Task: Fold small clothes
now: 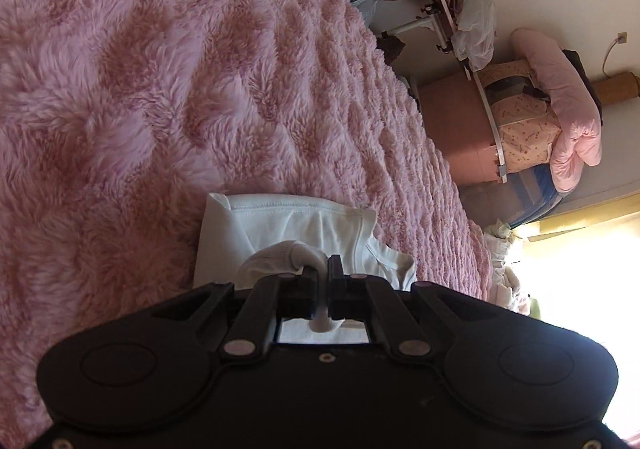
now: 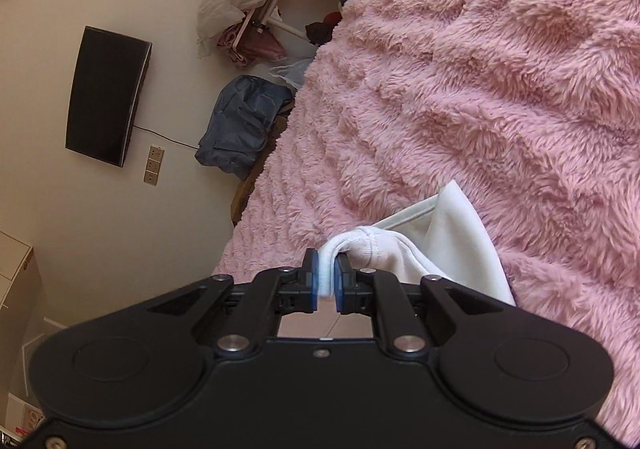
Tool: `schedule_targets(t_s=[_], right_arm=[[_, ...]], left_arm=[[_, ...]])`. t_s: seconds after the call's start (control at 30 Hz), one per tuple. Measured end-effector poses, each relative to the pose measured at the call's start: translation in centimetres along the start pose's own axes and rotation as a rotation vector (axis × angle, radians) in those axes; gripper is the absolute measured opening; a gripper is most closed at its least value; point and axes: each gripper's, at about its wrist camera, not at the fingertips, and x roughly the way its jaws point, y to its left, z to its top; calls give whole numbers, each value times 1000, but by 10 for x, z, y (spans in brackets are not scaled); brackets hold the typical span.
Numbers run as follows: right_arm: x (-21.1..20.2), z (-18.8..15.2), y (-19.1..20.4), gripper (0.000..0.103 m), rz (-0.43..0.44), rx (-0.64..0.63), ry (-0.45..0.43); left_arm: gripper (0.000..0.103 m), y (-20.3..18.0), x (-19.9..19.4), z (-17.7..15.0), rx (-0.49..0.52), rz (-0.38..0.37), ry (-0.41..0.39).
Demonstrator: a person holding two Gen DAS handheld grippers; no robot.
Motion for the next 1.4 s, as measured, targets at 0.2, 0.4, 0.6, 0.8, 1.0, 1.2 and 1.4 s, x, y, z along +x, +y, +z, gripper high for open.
schedule_targets(t_s=[0.2,0.4,0.6,0.8,1.0,1.2,1.4], right_arm=[[31,7,-19,10,-54,35,-2],[49,10,-30,13,-77,70,6],[43,7,-26,58,-80,74,2],[-1,-28,36,72,-268,-527,-24],[-59,-94,43,71,-413,-1047,21],[-101,-134,11,40,-513,-1271,225],[-115,-135,-12,38,-495,-1185,248]], left_arm=[[1,18,20,7,-28,37,2],[7,31,29,4,-58,42,-9],[33,19,-12,0,25,20,-89],[39,-13,-64,-47,295,103,-101],[41,-10,-99,-139,520,125,-60],[42,12,-110,-198,636,159,7],[42,32,-115,-207,591,140,-4]])
